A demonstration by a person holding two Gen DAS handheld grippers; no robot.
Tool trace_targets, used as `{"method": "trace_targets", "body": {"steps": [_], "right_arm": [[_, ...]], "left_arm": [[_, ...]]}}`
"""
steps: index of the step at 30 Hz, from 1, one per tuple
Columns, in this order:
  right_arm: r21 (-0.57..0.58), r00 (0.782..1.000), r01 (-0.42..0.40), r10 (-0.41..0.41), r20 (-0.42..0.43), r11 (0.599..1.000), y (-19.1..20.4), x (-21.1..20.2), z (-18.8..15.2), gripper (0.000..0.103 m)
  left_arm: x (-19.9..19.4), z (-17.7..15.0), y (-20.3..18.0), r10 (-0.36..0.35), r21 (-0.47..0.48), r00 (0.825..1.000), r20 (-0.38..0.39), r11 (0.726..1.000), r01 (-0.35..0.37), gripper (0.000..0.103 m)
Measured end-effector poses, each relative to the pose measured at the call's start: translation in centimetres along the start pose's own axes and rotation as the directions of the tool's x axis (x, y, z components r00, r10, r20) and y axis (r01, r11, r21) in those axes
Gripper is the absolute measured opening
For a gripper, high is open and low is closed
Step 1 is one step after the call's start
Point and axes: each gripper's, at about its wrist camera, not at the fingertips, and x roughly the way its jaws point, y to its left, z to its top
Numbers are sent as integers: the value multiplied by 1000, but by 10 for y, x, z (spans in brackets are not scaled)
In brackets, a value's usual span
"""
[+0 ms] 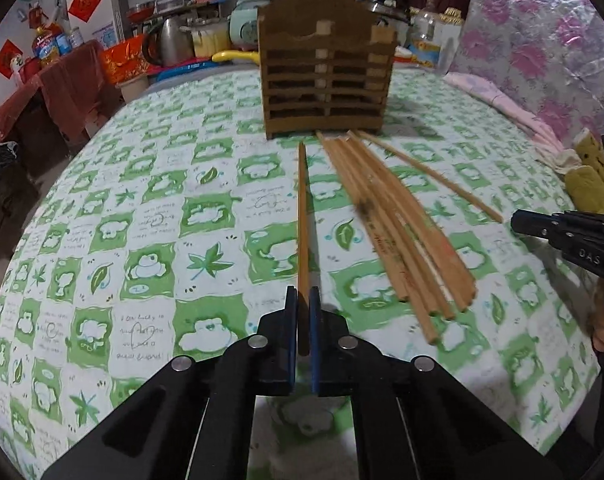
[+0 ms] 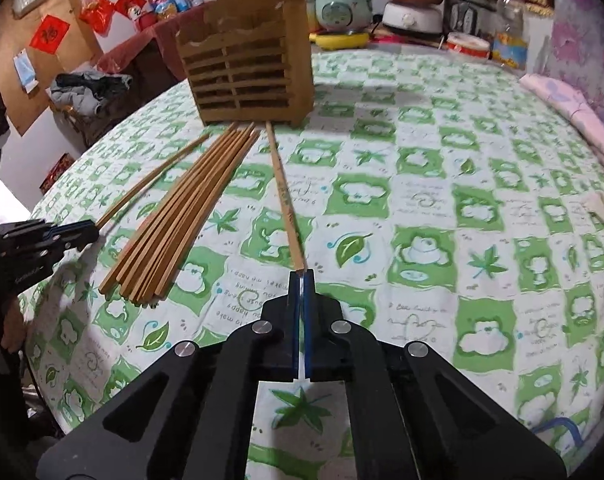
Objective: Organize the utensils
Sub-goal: 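Lift the chopsticks with the left tool while the right tool lifts its chopstick toward the holder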
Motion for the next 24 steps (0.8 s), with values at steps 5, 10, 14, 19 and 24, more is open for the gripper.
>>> {"method": "trace_targets", "body": {"steps": [5, 10, 14, 19, 24], "right_arm": [[-69, 1000, 17, -16, 16, 997, 12, -4, -1, 11], [-67, 999, 4, -7, -41, 998, 10, 15, 7, 28], [-37, 997, -2, -1, -73, 999, 2, 28, 12, 13], [-63, 1000, 12, -13, -19, 998, 8, 4, 1, 6], [-106, 993, 39, -27, 113, 994, 17, -57, 8, 6]], "left_arm": [[-7, 1, -2, 14, -2, 999, 36, 1000, -14, 6], [-5, 1, 4, -7, -43, 999, 37, 999, 8, 6], [-5, 1, 5, -9, -48, 999, 38, 999, 11, 6], [-13, 0, 9, -13, -67, 999, 50, 998, 17, 6], [-50, 12, 6, -25, -56, 992, 122, 998, 32, 6]]}}
